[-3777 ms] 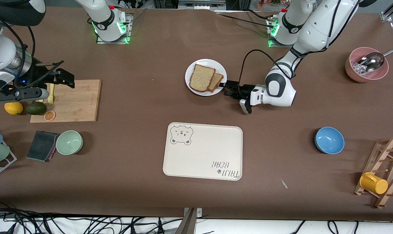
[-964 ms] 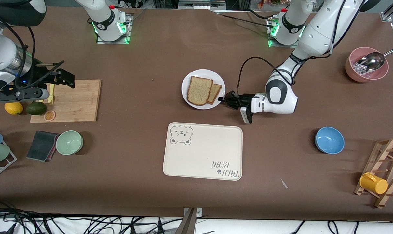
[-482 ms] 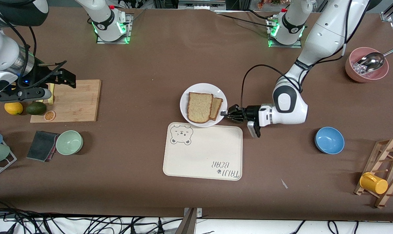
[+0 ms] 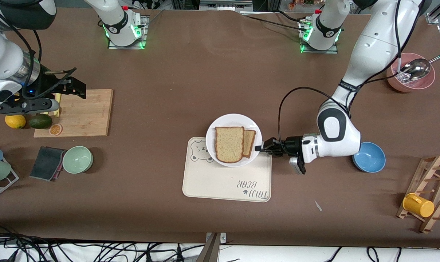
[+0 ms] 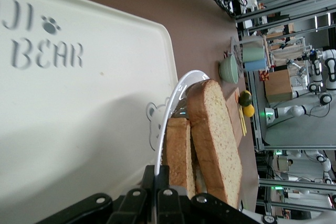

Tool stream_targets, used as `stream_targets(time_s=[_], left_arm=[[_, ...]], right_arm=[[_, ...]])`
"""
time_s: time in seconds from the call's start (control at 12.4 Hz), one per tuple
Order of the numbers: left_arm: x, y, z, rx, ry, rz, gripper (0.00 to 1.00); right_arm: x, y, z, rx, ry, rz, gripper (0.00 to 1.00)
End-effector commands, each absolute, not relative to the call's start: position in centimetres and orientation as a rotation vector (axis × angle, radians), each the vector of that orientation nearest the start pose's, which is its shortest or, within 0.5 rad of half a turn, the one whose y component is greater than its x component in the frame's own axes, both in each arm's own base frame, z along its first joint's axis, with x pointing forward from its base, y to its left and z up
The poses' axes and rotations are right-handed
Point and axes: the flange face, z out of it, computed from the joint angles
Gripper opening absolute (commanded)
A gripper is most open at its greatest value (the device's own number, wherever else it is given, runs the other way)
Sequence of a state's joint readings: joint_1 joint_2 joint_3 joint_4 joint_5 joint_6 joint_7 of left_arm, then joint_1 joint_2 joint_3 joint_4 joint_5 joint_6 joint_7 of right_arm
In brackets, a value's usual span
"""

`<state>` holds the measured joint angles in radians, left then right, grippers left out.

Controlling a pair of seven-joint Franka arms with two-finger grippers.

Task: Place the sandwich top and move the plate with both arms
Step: 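Slide the plate with the left gripper onto the cream tray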

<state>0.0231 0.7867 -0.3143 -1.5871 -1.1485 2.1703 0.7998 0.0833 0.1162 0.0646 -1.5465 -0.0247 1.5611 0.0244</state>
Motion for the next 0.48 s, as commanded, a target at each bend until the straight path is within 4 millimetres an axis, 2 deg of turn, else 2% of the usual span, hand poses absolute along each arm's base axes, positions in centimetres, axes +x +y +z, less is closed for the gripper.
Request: stream_targets(time_s=[0.0,0.24,0.4], left_arm=[[70.1,-20.1,19.4,2.011,-0.141,0.114,0.00],[72.8,-18.9,18.8,2.022,-0.069,0.192,0.00],[72.6,-19.5,17.1,2.040,-0.052,0.194,0.00]], right_arm=[[57.8,8.1,57.0,-3.173,-0.198,0.143,1.00],[57.8,8.1,57.0,-3.175,-0.196,0.141,1.00],[57.8,8.1,56.9,-3.173,-0.198,0.146,1.00]])
